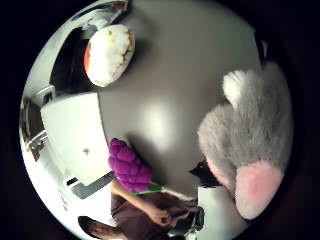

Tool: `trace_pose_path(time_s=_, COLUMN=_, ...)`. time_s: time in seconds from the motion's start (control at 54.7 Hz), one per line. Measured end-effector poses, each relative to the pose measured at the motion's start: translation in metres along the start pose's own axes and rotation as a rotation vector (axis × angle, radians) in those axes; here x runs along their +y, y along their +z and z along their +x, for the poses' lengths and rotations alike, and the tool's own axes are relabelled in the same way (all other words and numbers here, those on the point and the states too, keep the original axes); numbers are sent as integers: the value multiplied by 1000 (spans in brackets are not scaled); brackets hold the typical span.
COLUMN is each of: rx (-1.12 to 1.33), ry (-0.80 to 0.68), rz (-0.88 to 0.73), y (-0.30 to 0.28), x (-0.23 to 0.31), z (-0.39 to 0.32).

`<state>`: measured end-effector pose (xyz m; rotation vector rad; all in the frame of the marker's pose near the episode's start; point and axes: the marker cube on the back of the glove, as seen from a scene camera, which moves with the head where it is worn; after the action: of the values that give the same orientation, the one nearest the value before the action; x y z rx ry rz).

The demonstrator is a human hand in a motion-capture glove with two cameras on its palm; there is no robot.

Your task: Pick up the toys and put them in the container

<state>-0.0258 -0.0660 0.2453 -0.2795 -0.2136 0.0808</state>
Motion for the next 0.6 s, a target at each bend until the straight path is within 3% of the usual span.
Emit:
trace_pose_path(time_s=0.183, rx=5, ry=-53, rz=-48, y=-61, x=18, z=-39)
trace_pose_path(time_s=0.603, rx=51, ry=-268, rz=296, y=-257, x=91, z=-189)
